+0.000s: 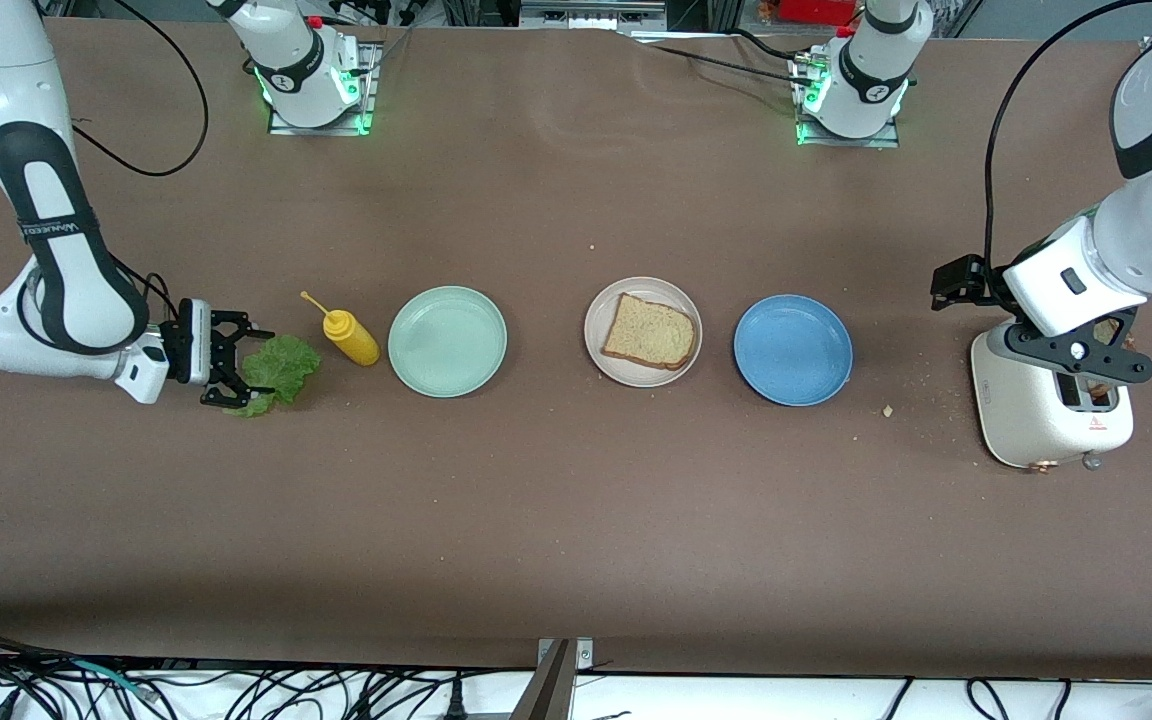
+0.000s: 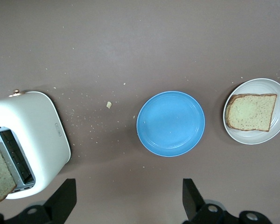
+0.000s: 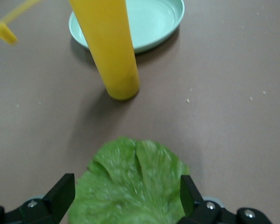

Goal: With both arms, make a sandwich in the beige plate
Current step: 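Grasp the green lettuce leaf with the right gripper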

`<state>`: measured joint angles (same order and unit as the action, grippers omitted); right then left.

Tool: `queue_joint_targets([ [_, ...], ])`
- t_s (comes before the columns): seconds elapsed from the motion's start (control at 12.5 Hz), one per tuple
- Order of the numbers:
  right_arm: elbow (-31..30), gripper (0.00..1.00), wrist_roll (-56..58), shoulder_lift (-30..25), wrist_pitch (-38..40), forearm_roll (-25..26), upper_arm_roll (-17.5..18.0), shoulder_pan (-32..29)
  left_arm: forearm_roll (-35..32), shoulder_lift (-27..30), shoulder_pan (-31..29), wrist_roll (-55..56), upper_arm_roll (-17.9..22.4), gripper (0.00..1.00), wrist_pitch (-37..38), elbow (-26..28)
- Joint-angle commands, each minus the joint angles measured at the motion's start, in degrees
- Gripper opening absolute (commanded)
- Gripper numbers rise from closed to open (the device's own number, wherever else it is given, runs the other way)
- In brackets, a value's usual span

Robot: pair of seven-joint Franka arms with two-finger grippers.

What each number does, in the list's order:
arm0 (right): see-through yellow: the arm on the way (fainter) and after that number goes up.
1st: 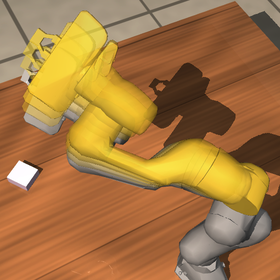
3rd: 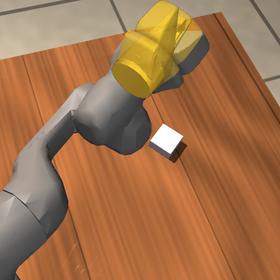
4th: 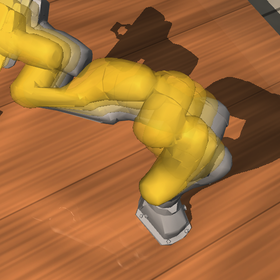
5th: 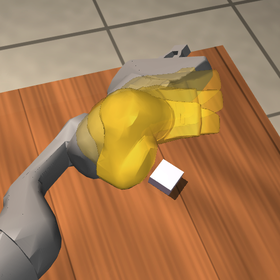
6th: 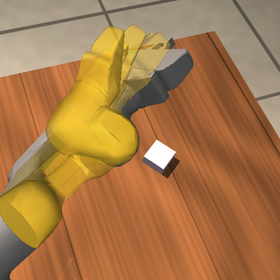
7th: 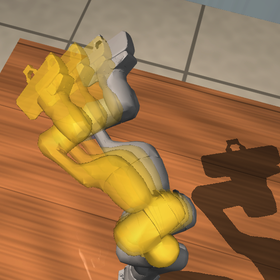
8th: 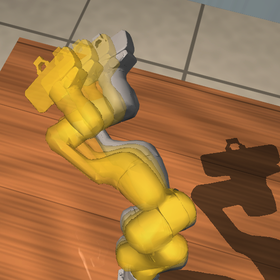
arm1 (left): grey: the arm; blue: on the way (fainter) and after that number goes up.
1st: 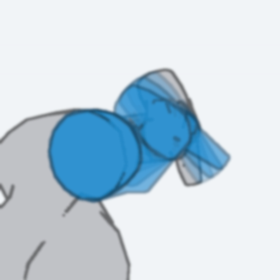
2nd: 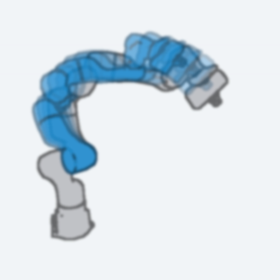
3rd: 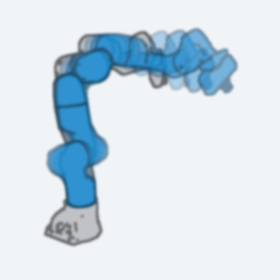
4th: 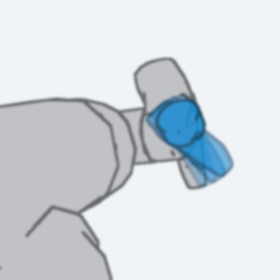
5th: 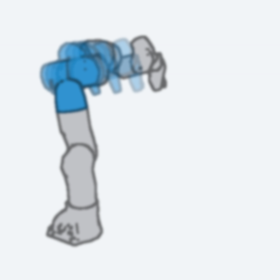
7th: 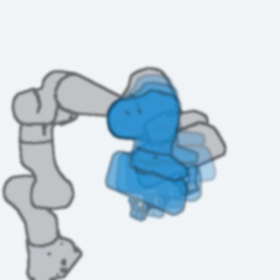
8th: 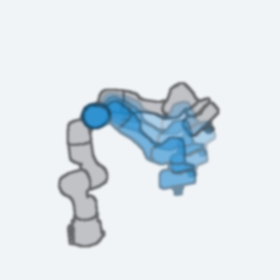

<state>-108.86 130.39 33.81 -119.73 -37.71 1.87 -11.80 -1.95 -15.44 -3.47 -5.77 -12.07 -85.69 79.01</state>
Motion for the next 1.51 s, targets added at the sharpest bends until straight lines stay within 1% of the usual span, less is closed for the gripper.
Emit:
queue_joint_targets([
  [0.0, -0.4, 1.0, 2.8, 3.1, -2.3, 0.4, 0.5, -0.5, -1.3, 0.8, 0.0, 0.6, -0.1, 1.0, 0.5, 0.1],
  [0.16, -0.4, 1.0, 3.3, 3.2, -4.1, 0.3, 0.5, -0.6, -1.3, 0.8, 0.0, 0.6, -0.1, 1.0, 0.5, 0.1],
  [0.24, -0.4, 0.92, 3.3, 3.2, -4.2, 0.3, 0.4, -0.6, -1.3, 0.8, 0.0, 0.6, -0.1, 1.0, 0.5, 0.1],
  [0.32, -0.4, 0.68, 3.4, 3.5, -4.5, 0.2, 0.2, -0.6, -1.3, 0.8, 0.0, 0.6, -0.1, 1.0, 0.5, 0.1],
  [0.4, -0.4, 0.37, 4.1, 3.8, -4.5, 0.0, -0.3, -0.6, -1.3, 0.8, 0.0, 0.6, -0.1, 1.0, 0.5, 0.1],
  [0.48, -0.3, 0.14, 5.6, 3.6, -4.5, -0.1, -0.5, -0.6, -1.3, 0.8, 0.0, 0.6, -0.1, 1.0, 0.5, 0.1],
  [0.56, 0.3, 0.0, 7.8, 3.2, -4.5, 0.2, -0.6, -0.6, -1.3, 0.8, 0.0, 0.6, -0.1, 1.0, 0.5, 0.1],
  [0.8, 2.7, 0.0, 6.0, 0.7, -3.9, 2.3, -0.9, -0.6, -1.3, 0.8, 0.0, 0.6, -0.1, 1.0, 0.5, 0.1],
  [0.88, 2.7, 0.0, 2.5, -1.3, -3.6, 4.8, -0.9, -0.6, -1.3, 0.8, 0.0, 0.6, -0.1, 1.0, 0.5, 0.1],
  [1.04, 2.4, 0.0, -4.0, -7.4, 0.7, 9.1, -0.9, -0.6, -1.3, 0.7, 0.0, 0.6, -0.1, 1.0, 0.5, 0.1],
  [1.2, 2.3, 0.0, -13.3, -13.2, 6.3, 13.6, -0.7, -0.6, -1.3, 0.8, 0.0, 0.6, -0.1, 1.0, 0.5, 0.1],
  [1.28, 2.4, 0.0, -17.5, -15.6, 9.0, 14.8, -0.6, -0.3, -1.3, 0.8, 0.0, 0.6, -0.1, 1.0, 0.5, 0.1],
  [1.43, 2.3, 0.0, -24.7, -20.3, 11.9, 16.9, -0.5, 2.7, -1.3, 0.8, 0.0, 0.6, -0.2, 1.0, 0.5, 0.1],
])
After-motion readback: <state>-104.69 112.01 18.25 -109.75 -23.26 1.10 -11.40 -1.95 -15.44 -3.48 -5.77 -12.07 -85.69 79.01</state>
